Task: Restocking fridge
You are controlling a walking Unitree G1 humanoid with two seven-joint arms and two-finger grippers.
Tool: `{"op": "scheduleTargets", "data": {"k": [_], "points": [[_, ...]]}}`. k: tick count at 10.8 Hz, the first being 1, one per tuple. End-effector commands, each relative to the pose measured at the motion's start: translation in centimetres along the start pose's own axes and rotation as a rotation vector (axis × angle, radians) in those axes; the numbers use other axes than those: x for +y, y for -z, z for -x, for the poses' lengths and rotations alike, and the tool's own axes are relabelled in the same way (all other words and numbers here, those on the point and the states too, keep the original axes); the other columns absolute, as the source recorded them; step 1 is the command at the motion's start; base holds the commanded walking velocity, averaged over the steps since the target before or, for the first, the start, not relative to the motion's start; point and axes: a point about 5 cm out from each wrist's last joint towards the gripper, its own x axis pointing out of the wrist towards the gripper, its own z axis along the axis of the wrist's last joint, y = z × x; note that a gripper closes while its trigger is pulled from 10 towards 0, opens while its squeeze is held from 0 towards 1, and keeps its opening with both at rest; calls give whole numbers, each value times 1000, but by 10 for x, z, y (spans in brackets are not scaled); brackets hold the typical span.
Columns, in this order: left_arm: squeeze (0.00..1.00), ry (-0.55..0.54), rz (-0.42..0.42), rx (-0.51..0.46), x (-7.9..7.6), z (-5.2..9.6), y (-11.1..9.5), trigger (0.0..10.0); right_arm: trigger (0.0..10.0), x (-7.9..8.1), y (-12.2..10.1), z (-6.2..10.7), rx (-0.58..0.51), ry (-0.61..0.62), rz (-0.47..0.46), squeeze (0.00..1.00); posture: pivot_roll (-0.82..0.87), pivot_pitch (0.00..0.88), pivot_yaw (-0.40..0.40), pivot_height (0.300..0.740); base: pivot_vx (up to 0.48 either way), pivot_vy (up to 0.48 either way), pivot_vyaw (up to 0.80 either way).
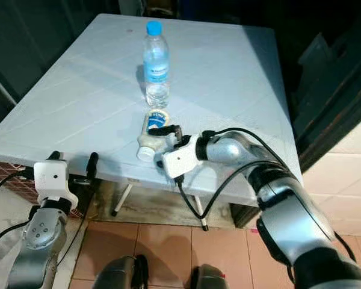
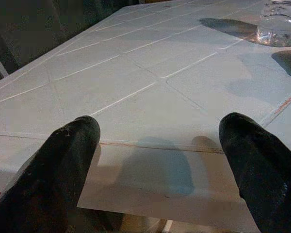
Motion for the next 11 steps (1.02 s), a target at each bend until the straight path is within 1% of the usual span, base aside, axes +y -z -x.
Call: {"op": "scheduleTargets", "data": {"k": [1,2,3,4,5,6,7,8,9,10,11], "points": [[0,8,-7,-4,0,2,-2,10000,10000,-1,-4,-7,-13,-11,36,0,43,109,6,740,0,0,0],[0,9,-6,-2,0,3,-2,10000,10000,-1,-4,-11,-4,-4,66,0,48,114,1,740,0,0,0],[0,7,-6,-1,-1,4,-2,10000,4392,-2,-3,-14,23,12,107,0,51,116,-1,740,0,0,0],[0,4,-6,0,-1,5,-2,10000,980,-5,1,-16,66,48,154,0,55,119,-3,740,0,0,0],[0,4,-6,3,-1,5,-2,10000,941,-9,7,-15,126,80,201,0,55,119,-3,740,0,0,0],[0,4,-6,4,-1,5,-2,10000,1490,-11,12,-13,165,102,231,0,55,119,-3,740,0,0,0],[0,7,-6,4,-1,5,-2,10000,1490,-16,19,-7,219,143,256,0,54,121,-2,740,0,0,0],[0,9,-7,5,-2,5,-2,10000,1529,-17,21,-5,229,161,262,0,54,121,-2,740,0,0,0],[0,11,-7,5,-2,4,-2,10000,1843,-15,23,-3,238,178,278,0,50,119,-1,740,0,0,0],[0,12,-8,5,-2,3,-2,10000,2275,-10,25,1,244,192,254,0,51,118,-1,740,0,0,0],[0,11,-9,5,-2,3,-2,10000,4706,-7,25,3,233,199,192,0,51,118,-1,740,0,0,0]]}}
